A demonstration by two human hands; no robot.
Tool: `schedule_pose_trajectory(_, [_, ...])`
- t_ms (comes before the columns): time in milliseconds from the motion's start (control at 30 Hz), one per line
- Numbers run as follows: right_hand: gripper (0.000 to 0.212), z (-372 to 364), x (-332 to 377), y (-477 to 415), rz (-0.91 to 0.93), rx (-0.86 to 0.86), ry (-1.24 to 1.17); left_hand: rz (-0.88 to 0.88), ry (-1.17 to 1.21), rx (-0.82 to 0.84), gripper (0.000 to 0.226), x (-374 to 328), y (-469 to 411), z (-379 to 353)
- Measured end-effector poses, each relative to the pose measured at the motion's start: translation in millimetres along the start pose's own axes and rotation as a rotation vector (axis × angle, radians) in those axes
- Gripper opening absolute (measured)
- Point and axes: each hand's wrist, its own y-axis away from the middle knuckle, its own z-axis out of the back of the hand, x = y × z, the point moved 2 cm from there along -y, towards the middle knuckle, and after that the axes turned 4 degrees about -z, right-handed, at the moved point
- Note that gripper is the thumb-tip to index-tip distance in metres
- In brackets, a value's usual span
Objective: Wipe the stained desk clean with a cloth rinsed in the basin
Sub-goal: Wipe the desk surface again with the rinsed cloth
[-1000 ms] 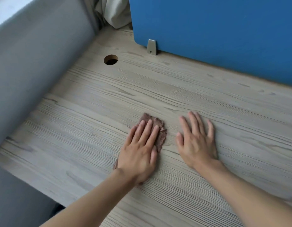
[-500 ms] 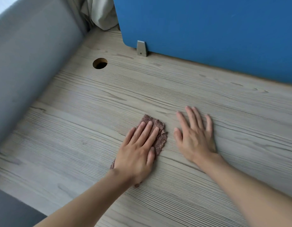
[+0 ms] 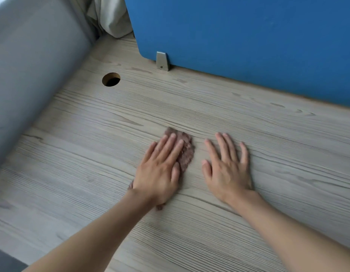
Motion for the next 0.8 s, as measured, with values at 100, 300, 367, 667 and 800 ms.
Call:
schedule_pose_trajectory(100, [0.056, 4, -8, -10, 0.017, -0.014, -0.042, 0.116, -0.016, -0.011, 0.066, 2, -9, 5])
schedule_pose_trajectory(300, [0.061, 0, -11, -21, 0.003, 0.000, -0.014, -0.071, 0.008, 0.035, 0.063, -14, -2, 0])
schedule_pose_trajectory(367, [0.062, -1, -12, -21, 0.007, -0.012, -0.020, -0.056, 0.007, 0.003, 0.062, -3, -12, 1])
schedule_pose_trajectory(667, [0.061, 4, -11, -25, 0.001, -0.011, -0.023, -0.044, 0.016, 0.007, 0.065, -23, -22, 0])
schedule_pose_trajectory(800, [0.057, 9, -12, -50, -0.013, -0.012, -0.053, -0.031, 0.001, -0.032, 0.064, -1, -46, 3])
